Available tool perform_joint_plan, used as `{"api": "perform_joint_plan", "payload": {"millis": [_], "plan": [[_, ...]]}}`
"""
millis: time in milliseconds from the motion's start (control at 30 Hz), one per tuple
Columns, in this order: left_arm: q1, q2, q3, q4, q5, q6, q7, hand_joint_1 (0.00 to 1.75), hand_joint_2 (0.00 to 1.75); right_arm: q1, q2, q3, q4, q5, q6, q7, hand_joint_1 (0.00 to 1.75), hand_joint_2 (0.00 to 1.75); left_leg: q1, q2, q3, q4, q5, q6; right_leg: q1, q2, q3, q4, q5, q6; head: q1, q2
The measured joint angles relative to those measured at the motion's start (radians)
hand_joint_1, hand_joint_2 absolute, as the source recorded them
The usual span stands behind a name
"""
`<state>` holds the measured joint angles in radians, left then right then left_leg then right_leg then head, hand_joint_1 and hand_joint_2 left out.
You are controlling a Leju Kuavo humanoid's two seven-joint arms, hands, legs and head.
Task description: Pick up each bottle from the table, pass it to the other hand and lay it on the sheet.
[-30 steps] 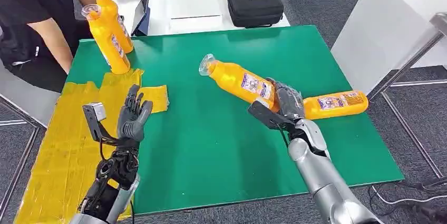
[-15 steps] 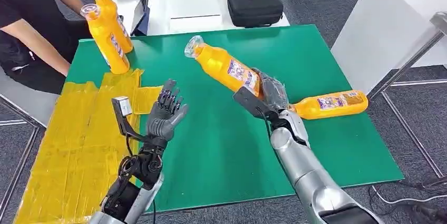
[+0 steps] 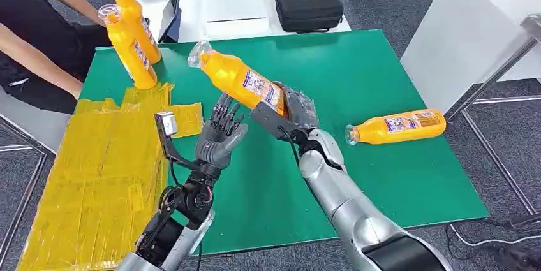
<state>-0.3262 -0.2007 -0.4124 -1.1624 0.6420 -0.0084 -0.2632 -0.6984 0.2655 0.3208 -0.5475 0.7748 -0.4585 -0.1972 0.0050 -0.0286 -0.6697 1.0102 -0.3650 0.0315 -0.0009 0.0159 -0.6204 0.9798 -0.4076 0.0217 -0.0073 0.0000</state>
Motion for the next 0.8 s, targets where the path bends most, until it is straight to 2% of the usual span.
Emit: {"api": "perform_joint_plan", "payload": {"millis": [200,300,533,800], "plan": [[-0.007,0.0,-0.012,0.0,0.024,0.022,-0.016,0.0,1.75,-0.01,0.029,0.021,0.02,-0.016,0.019,0.011,1.75,1.75,0.0,0.001,0.0,0.0,0.0,0.0,0.0,0.0,0.0,0.0,0.0,0.0,0.0,0.0],[-0.012,0.0,-0.013,0.0,0.038,0.049,-0.031,0.0,1.75,-0.01,0.053,0.059,0.027,-0.075,0.018,0.035,1.75,1.75,0.0,0.001,0.0,0.0,0.0,0.0,0.001,0.0,-0.001,0.0,0.0,0.0,0.0,0.0],[0.008,0.01,-0.008,-0.01,0.039,0.109,-0.074,0.0,1.75,0.015,0.064,0.34,0.027,-0.316,-0.017,0.145,1.75,1.75,0.001,0.001,-0.001,0.0,0.0,0.0,0.001,0.0,-0.002,0.0,0.0,-0.001,0.0,0.0],[0.093,0.043,0.036,-0.062,0.01,0.139,-0.107,0.0,1.75,0.017,0.054,0.595,0.028,-0.43,-0.016,0.207,1.75,1.75,0.001,0.001,-0.002,0.0,0.0,0.0,0.0,0.0,-0.004,0.0,0.0,-0.001,-0.001,0.0]]}}
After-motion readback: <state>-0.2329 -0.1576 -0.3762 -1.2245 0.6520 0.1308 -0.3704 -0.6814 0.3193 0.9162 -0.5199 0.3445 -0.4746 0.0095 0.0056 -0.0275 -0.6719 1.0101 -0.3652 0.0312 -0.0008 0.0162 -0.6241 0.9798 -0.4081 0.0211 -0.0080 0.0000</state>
